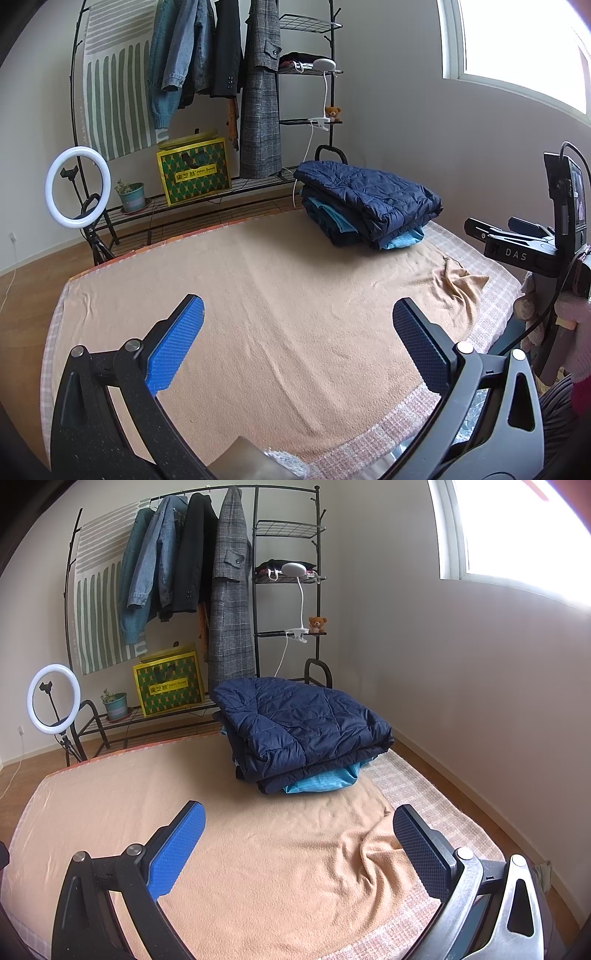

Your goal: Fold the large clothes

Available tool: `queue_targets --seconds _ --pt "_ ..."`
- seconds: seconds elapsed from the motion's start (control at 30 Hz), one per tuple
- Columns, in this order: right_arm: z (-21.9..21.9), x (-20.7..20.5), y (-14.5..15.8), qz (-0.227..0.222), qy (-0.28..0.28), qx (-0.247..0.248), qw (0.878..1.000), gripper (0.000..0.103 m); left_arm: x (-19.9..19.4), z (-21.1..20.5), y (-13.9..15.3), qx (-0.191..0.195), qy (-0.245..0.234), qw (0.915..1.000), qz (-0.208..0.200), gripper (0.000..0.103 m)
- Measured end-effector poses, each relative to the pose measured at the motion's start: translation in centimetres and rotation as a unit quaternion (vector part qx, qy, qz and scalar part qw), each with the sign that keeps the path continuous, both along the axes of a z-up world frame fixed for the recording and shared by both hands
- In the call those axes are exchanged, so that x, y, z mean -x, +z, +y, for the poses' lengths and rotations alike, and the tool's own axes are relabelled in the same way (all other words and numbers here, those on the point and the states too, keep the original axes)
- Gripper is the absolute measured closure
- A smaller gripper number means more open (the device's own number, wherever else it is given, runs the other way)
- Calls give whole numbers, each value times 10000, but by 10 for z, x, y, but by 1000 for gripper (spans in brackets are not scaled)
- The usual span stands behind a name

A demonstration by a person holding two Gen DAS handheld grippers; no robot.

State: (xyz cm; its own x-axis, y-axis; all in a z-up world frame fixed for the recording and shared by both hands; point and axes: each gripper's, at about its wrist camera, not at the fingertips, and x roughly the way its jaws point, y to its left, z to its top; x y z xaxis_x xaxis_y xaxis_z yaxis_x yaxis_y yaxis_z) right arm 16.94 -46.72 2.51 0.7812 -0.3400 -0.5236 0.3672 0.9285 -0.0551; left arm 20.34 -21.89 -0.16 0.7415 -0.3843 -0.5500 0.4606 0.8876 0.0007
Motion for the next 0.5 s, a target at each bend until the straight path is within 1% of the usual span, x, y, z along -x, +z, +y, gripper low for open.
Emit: queue_targets --seconds 0.5 --pt "3 1 -3 34 18 -8 10000 0 0 -6 -3 56 108 9999 -16 0"
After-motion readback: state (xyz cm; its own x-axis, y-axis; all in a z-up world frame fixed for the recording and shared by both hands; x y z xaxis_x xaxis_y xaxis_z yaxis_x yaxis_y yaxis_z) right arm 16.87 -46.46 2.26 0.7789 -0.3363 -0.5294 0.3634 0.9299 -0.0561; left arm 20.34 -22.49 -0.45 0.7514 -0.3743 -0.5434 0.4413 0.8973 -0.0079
